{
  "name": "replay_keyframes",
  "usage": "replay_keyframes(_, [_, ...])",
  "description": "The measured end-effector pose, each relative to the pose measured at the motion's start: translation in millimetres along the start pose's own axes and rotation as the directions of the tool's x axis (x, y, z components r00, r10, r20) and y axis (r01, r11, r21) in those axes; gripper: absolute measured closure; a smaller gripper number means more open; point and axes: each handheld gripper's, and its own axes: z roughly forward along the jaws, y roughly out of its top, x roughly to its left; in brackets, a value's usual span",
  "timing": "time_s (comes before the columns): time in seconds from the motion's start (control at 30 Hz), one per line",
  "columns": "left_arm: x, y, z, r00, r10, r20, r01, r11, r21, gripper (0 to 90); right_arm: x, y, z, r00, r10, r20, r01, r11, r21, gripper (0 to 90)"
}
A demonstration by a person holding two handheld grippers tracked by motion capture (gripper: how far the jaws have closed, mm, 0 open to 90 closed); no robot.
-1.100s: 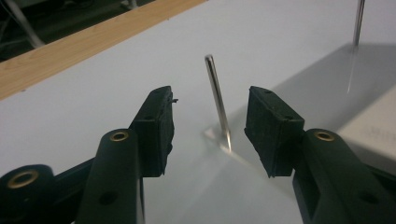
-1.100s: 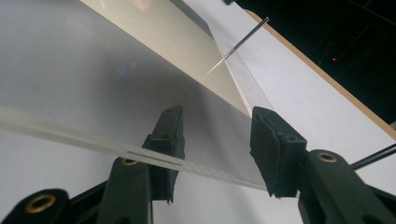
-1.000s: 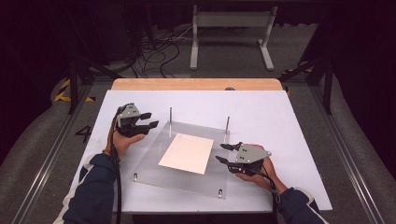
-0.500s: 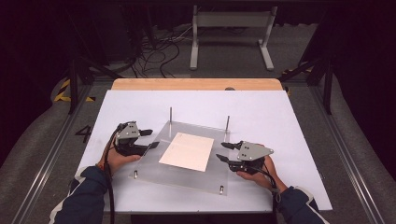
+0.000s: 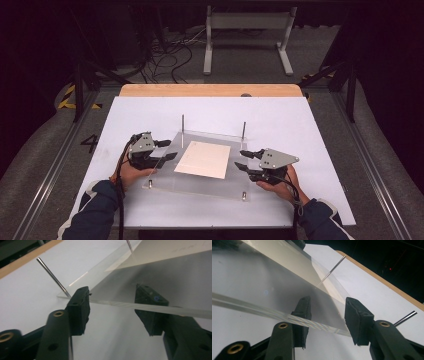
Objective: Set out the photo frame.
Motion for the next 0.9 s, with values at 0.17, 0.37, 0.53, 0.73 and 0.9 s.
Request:
replay_keyframes(0.17, [-3.7,4.5,-0.9,0.9992,0.024,-0.031,-0.025,0.9996,-0.015,52.6,-2.1,3.2,-5.0,0.9998,0.02,-0.006,-0.02,0.999,-0.028,57.1])
replay_keyframes(0.37, [-6.1,11.0,0.2,0.9984,0.034,-0.044,-0.035,0.9992,-0.018,58.0,-7.2,5.6,-12.2,0.9988,0.047,0.012,-0.046,0.998,-0.046,60.4])
replay_keyframes(0.53, [-10.1,15.5,2.7,0.9971,0.053,-0.055,-0.053,0.9986,-0.005,61.1,-9.7,6.0,-17.6,0.9988,0.046,0.014,-0.046,0.998,-0.043,61.3])
replay_keyframes(0.73, [-12.0,16.8,-2.0,0.9987,0.042,-0.029,-0.043,0.9988,-0.025,69.8,-11.7,8.7,-25.4,0.9989,0.046,0.006,-0.045,0.998,-0.041,62.5])
replay_keyframes(0.9, [-14.8,18.0,-2.4,0.9986,0.052,-0.013,-0.052,0.9984,-0.023,69.8,-8.0,10.0,-28.6,0.9995,0.032,0.008,-0.032,0.999,-0.03,62.6])
